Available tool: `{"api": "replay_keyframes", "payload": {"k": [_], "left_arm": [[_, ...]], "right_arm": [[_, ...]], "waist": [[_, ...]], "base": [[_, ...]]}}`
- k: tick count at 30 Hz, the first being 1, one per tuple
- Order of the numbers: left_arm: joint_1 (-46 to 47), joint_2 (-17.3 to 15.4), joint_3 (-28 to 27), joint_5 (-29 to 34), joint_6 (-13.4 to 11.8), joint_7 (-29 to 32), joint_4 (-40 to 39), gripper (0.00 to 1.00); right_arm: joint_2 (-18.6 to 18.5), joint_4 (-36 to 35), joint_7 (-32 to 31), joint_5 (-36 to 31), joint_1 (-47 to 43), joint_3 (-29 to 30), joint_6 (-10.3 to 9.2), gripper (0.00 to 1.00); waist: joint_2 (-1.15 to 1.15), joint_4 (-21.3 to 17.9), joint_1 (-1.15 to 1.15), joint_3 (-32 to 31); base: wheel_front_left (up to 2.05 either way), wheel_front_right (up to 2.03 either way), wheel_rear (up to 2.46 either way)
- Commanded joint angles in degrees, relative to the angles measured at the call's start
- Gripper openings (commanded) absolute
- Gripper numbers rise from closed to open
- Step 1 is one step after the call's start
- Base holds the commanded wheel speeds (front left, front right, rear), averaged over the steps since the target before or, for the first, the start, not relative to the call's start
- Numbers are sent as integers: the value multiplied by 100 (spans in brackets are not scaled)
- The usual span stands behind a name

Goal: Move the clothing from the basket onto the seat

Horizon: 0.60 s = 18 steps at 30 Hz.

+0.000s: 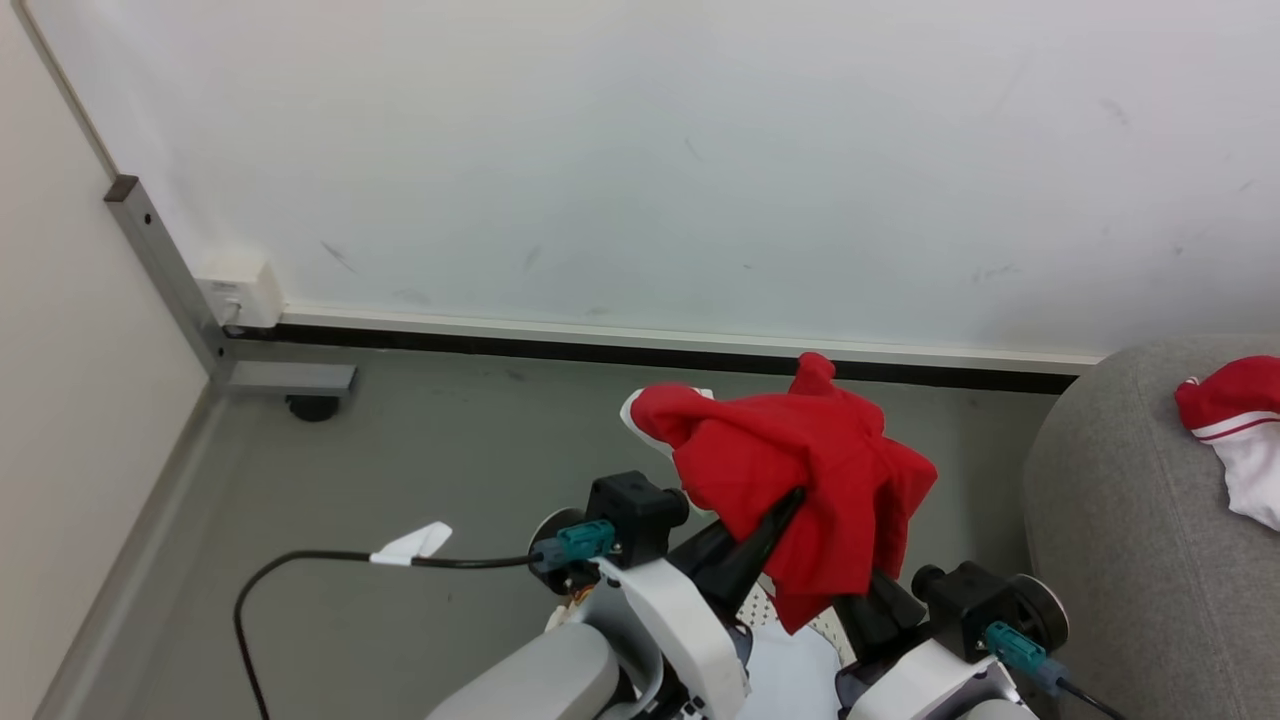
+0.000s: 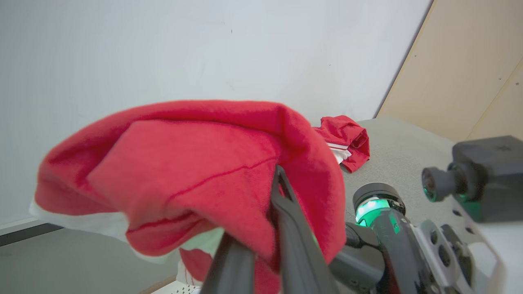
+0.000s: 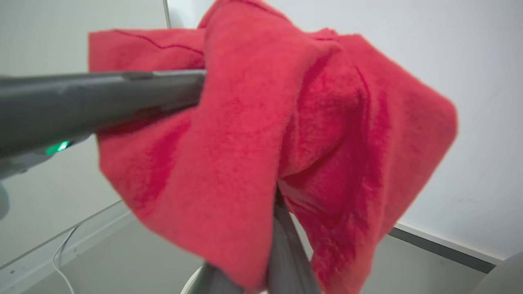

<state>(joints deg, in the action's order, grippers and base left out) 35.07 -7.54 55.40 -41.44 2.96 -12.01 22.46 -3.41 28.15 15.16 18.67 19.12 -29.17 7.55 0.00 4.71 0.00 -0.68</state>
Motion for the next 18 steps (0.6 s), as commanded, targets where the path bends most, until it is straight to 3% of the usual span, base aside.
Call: {"api": "replay_keyframes", "payload": {"k": [1, 5, 7, 8, 18], "left_arm": [[-6, -36, -19, -95, -26, -26, 18, 0], [21, -51, -34, -100, -42, -40, 6, 0], [7, -53, -38, -95, -49, -55, 5, 43], [-2, -54, -42, -97, -50, -63, 3, 100], [-126, -126, -34, -92, -101, -104, -61, 100]], "right_arm": [[6, -52, -2, 85, -60, 48, -13, 0], [13, -152, -1, 153, -82, 164, -13, 0], [17, -202, -1, 181, -109, 242, -13, 0], [18, -229, -1, 192, -119, 280, -13, 0], [-78, -458, -2, 173, -168, 834, -13, 0]], "waist": [[0, -23, 0, 8], [0, -73, 0, 34], [0, -106, 0, 47], [0, -124, 0, 55], [0, -460, 0, 115]], "base": [[0, 0, 0], [0, 0, 0], [0, 0, 0], [0, 0, 0], [0, 0, 0]]}}
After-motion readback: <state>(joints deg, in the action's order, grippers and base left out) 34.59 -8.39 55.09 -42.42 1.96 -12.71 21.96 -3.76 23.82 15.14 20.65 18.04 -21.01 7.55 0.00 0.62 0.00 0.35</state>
